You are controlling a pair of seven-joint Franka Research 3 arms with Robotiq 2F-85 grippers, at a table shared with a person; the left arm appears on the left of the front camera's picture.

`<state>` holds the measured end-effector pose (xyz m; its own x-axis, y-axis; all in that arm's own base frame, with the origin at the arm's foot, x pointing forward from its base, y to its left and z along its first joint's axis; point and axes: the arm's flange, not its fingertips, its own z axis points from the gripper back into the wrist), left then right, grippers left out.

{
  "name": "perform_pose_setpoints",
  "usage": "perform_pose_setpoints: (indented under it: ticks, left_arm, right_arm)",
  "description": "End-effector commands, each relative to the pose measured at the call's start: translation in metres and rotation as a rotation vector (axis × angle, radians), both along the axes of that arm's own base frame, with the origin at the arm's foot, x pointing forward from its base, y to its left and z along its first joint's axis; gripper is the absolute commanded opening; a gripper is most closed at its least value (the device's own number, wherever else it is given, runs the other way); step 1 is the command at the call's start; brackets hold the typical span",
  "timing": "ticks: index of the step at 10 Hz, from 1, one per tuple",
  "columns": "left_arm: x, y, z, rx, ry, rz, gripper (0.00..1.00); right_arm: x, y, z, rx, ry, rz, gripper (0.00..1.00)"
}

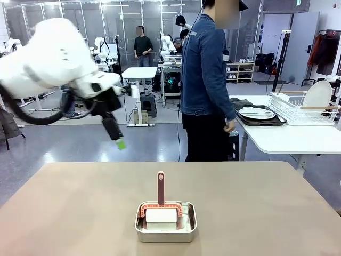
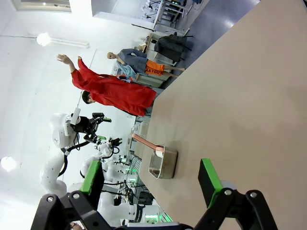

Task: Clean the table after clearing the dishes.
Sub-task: When the right (or left) Handle tray is removed, use the right hand (or left hand) to clean the right (or left) side of the table with the Lint Roller.

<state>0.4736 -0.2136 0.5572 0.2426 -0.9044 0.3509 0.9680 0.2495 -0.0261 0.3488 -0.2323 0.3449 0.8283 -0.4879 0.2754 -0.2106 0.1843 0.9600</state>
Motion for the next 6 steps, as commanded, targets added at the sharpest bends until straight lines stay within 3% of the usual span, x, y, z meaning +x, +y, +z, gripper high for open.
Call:
perform_pose_setpoints:
  ticks: [1,3,6]
  left_arm:
    - [0.030,-0.039,0.009,0.151,0.049,-0.168,1.00]
    - [0.044,-0.083,-0.005,0.204,0.082,-0.289,1.00]
    - [0.062,-0.133,-0.037,0.302,0.128,-0.329,1.00]
  right_arm:
    - [-0.001,0.000,0.004,0.000,0.012,0.001,1.00]
    - [-0.001,0.000,0.004,0.000,0.012,0.001,1.00]
    - [-0.001,0.000,0.004,0.000,0.012,0.001,1.00]
